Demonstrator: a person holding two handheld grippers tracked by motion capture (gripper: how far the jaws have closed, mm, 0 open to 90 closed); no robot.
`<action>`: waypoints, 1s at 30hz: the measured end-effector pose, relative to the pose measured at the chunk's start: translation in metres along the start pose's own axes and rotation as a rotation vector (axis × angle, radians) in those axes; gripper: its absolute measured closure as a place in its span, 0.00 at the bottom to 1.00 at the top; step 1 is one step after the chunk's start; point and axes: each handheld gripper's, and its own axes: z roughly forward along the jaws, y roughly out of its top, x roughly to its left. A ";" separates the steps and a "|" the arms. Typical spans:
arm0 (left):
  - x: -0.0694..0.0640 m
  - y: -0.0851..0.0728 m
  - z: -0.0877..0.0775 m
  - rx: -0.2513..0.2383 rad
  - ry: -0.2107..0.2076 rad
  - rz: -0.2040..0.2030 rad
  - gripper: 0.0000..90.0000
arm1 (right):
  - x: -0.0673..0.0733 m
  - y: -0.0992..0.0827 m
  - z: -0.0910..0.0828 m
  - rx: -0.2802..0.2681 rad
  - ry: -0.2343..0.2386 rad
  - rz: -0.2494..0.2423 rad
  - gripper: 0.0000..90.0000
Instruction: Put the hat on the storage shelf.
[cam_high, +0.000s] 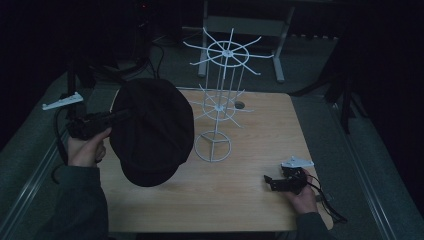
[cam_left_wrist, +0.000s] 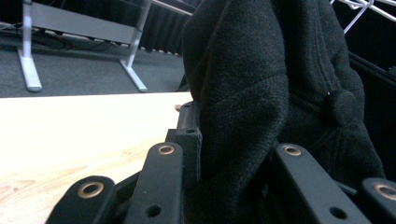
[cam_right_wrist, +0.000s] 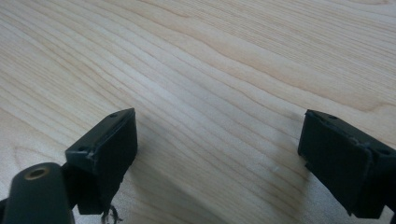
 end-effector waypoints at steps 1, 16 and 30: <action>0.000 0.001 0.000 -0.002 -0.002 0.001 0.82 | 0.000 0.000 0.000 0.000 0.000 0.000 0.13; -0.003 0.010 0.000 -0.024 -0.025 0.006 0.82 | 0.000 0.000 0.000 0.000 0.000 0.000 0.13; -0.003 0.019 -0.002 -0.051 -0.048 0.010 0.82 | 0.000 0.000 0.000 0.000 0.000 0.000 0.13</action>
